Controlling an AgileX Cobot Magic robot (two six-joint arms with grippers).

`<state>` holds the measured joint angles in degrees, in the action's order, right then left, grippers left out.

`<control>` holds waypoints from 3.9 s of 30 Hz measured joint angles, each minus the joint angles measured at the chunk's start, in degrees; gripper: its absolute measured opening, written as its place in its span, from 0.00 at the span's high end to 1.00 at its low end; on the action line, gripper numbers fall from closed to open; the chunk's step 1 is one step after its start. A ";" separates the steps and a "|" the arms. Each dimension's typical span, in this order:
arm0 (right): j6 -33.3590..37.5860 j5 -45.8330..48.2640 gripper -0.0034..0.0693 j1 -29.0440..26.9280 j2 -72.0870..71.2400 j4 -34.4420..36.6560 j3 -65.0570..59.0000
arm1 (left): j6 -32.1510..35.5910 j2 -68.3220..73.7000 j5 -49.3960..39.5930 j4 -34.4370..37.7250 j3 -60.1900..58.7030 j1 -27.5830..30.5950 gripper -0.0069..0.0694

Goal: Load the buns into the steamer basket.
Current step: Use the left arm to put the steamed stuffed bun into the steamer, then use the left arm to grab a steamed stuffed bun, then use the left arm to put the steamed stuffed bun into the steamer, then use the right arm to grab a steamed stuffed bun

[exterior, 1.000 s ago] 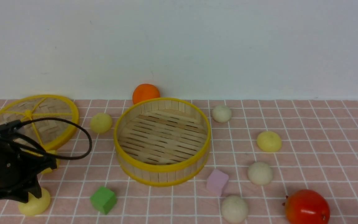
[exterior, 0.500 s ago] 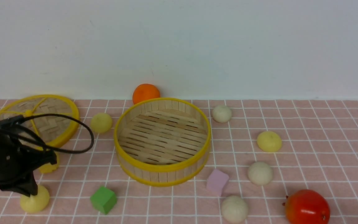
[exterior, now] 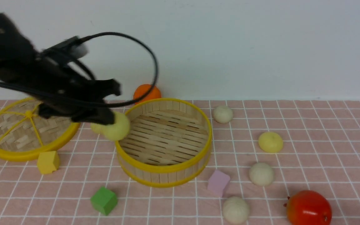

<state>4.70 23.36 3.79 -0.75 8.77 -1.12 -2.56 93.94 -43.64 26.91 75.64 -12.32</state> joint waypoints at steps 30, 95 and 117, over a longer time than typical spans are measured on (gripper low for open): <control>0.00 0.00 0.62 0.00 0.00 0.00 0.00 | -8.92 15.67 0.05 -15.76 19.09 4.54 0.50; -0.05 0.00 0.62 0.00 0.00 0.00 0.00 | -4.10 27.77 -0.76 -9.93 27.99 -2.27 0.89; -0.05 0.00 0.62 0.00 0.00 0.00 0.00 | -3.64 -14.55 -19.50 -12.65 22.85 -2.27 0.53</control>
<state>4.65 23.36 3.79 -0.75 8.77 -1.12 -6.20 79.40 -63.14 14.25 98.49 -14.59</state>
